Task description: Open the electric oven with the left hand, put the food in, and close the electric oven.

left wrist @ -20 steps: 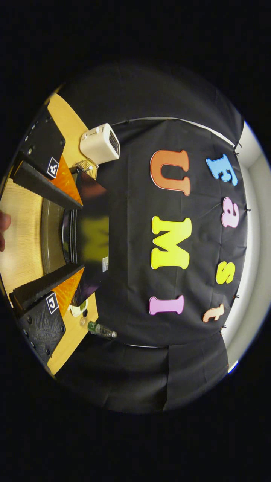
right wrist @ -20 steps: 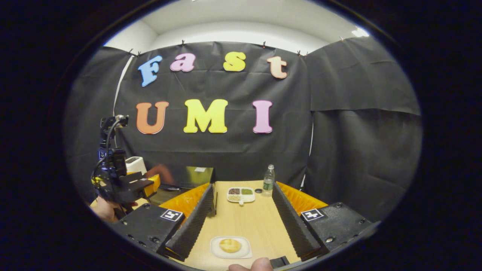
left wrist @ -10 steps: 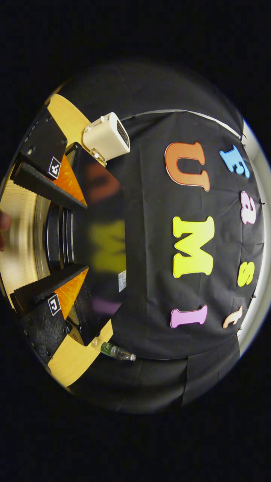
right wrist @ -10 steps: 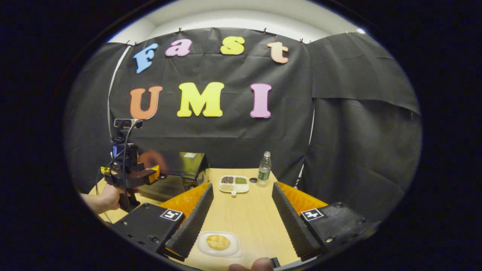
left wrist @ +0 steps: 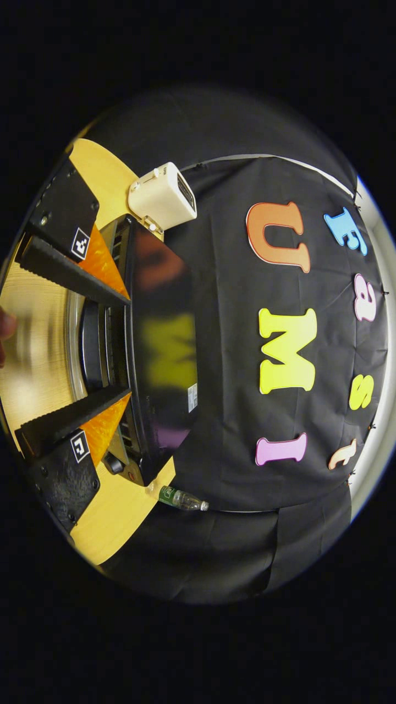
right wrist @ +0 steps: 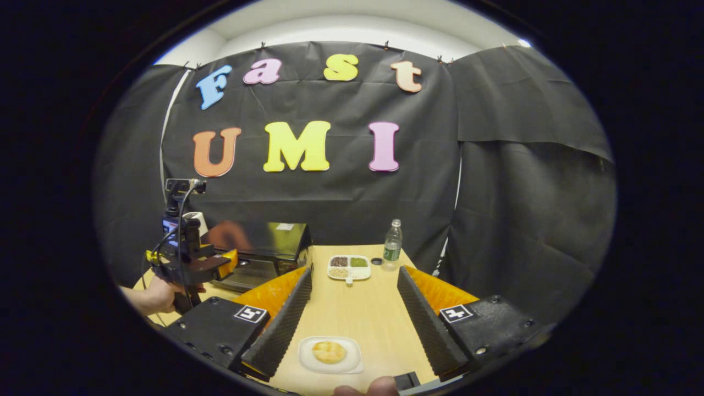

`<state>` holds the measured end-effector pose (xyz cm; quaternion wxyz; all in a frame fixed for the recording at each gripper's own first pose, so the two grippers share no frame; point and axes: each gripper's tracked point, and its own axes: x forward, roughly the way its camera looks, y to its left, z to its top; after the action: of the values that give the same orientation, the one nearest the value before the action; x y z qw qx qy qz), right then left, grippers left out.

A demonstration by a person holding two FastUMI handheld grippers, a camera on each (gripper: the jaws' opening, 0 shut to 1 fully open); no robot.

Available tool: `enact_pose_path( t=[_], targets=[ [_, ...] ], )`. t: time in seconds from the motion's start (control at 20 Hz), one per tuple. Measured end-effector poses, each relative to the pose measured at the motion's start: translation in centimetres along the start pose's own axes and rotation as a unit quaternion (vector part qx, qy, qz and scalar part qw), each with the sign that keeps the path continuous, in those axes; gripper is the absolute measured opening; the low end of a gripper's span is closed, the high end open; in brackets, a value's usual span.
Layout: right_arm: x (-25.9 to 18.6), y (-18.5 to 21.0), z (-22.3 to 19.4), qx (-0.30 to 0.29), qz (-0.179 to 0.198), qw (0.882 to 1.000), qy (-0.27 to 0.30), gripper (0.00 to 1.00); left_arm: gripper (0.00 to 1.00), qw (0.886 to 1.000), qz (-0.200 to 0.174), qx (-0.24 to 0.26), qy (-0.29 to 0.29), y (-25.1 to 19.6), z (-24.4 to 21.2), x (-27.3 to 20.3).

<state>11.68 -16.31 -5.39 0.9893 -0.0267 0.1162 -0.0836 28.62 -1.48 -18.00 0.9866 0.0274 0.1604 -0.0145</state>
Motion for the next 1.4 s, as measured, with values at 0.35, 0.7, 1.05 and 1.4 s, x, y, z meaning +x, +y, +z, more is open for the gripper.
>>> enact_pose_path(
  t=[0.35,0.7,1.05,1.4],
  targets=[
    [-2.2,-0.3,-0.3,0.007,-0.013,1.000,-0.001,0.99,0.96,0.998,-0.023,-0.030,0.059,-1.0,-5.5,-4.9],
    [-3.7,-0.8,-2.0,-0.006,-0.026,1.000,0.015,0.98,0.95,0.990,-0.021,-0.052,0.128,-1.1,-11.7,-6.0],
    [-5.0,-1.6,-3.7,0.006,-0.040,0.999,0.036,0.98,0.95,0.980,-0.019,-0.062,0.190,-1.4,-17.1,-6.2],
    [-8.4,-1.8,-5.5,0.024,-0.060,0.997,0.046,0.98,0.96,0.980,-0.038,-0.037,0.193,-1.5,-18.0,-6.3]
  ],
)
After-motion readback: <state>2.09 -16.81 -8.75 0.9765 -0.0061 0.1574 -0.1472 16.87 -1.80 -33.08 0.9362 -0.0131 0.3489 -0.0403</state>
